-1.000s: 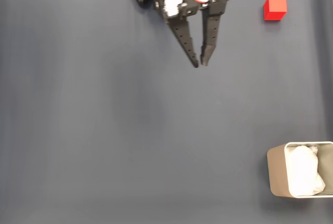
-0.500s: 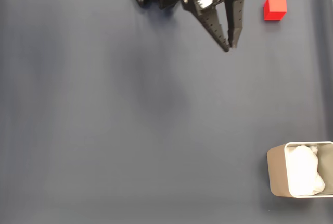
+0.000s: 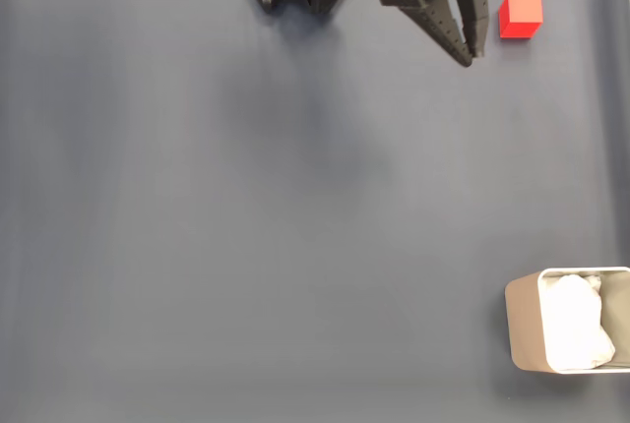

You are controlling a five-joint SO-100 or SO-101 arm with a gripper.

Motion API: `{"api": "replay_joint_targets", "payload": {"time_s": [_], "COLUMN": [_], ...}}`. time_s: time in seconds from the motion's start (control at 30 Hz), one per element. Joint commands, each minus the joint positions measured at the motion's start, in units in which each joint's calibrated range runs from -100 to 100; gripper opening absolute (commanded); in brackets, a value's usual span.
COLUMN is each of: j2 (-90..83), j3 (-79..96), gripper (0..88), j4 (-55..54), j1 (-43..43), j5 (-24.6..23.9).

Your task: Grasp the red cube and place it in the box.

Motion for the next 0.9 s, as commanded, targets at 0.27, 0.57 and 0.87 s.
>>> {"api": "replay_joint_targets", "payload": {"time_s": [0.27,0.57,0.87], "j2": [-4.8,-5.3,-3.8], "j3": [3.9,5.6,6.8], "gripper": [0.0,0.0,0.0], "j4": [-0.1,0.8,0.8], "j1": [-9.5,-16.1,-22.5], "j5": [0.3,0.5,0.1]}}
